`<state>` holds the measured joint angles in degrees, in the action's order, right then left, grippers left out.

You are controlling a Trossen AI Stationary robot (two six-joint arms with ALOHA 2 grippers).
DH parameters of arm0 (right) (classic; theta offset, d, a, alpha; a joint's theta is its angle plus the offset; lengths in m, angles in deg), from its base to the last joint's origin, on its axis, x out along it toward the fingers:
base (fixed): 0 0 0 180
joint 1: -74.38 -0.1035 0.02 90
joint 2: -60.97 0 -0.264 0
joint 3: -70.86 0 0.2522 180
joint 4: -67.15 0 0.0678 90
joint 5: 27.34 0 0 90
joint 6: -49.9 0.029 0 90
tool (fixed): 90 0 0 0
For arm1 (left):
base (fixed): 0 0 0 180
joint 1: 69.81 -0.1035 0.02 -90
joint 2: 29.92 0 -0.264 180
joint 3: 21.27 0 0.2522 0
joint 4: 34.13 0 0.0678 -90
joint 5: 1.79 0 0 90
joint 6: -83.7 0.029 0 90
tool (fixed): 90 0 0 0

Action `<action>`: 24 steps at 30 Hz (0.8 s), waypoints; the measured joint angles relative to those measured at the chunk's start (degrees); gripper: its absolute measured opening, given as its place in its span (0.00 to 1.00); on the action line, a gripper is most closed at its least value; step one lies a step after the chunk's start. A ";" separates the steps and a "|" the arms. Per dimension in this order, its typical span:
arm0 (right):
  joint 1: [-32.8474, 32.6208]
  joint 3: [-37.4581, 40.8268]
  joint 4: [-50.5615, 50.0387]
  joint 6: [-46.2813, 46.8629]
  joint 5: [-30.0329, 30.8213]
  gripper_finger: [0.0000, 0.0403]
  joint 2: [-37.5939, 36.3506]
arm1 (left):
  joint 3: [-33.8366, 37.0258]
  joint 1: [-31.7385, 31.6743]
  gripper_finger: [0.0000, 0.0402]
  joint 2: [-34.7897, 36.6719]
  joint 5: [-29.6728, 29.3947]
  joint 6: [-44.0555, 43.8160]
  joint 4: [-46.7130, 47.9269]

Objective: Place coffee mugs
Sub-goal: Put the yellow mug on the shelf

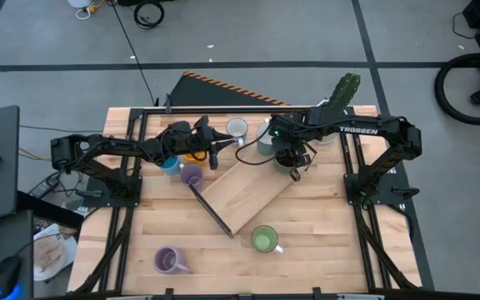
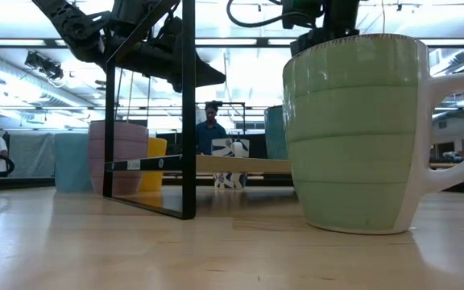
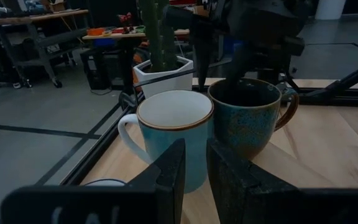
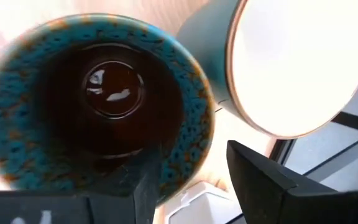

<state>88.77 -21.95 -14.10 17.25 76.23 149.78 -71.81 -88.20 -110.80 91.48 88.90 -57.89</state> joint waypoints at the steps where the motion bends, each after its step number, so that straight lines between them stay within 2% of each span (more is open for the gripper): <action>1: -0.18 -0.04 -0.33 0.38 -0.03 0.47 -0.02 | 0.00 0.00 0.18 0.00 0.00 0.00 0.00; 9: -2.00 -0.60 -4.42 2.19 1.72 0.46 0.00 | 0.00 0.64 0.18 0.00 -0.02 -0.42 -0.34; 20: -2.92 -6.88 -9.06 6.74 3.54 0.46 -0.52 | 0.00 1.31 0.18 0.00 -0.02 -0.04 -1.20; 24: -4.43 -6.88 -10.55 8.41 6.56 0.46 -1.14 | 0.00 1.33 0.18 0.00 0.00 -0.02 -0.89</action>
<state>84.34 -28.83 -24.65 25.66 82.79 148.64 -71.81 -86.87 -110.80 91.48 88.87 -58.78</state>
